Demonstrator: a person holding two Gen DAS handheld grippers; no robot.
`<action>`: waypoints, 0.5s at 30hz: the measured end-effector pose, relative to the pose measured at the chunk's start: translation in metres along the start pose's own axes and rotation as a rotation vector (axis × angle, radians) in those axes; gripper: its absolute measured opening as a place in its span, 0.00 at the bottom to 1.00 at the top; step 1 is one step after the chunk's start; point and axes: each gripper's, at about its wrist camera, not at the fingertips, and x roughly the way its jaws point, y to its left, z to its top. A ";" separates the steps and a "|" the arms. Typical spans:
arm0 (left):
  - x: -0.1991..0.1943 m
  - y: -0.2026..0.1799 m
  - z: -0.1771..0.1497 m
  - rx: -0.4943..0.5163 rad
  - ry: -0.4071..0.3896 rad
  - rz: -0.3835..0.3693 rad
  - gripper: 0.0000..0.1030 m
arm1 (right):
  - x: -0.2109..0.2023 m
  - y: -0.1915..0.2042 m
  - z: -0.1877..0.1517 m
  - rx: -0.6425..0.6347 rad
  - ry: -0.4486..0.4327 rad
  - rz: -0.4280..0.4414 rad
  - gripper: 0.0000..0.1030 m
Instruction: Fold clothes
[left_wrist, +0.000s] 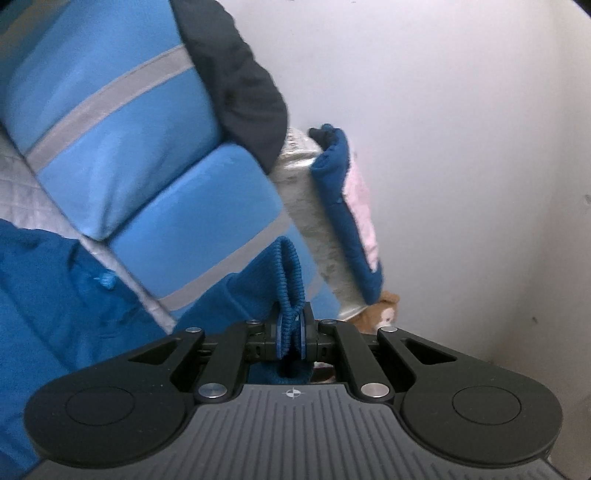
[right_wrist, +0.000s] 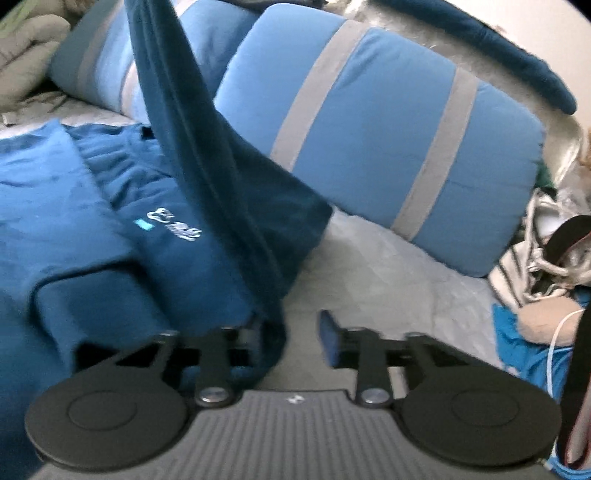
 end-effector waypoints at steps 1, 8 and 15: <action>-0.003 0.004 0.001 0.004 0.001 0.013 0.08 | -0.001 0.001 0.000 0.003 0.001 0.011 0.31; -0.033 0.044 0.002 0.034 0.002 0.077 0.08 | -0.001 -0.001 0.008 0.053 0.025 0.038 0.13; -0.058 0.087 -0.006 0.086 0.043 0.175 0.08 | -0.001 -0.001 0.009 0.080 0.029 0.043 0.13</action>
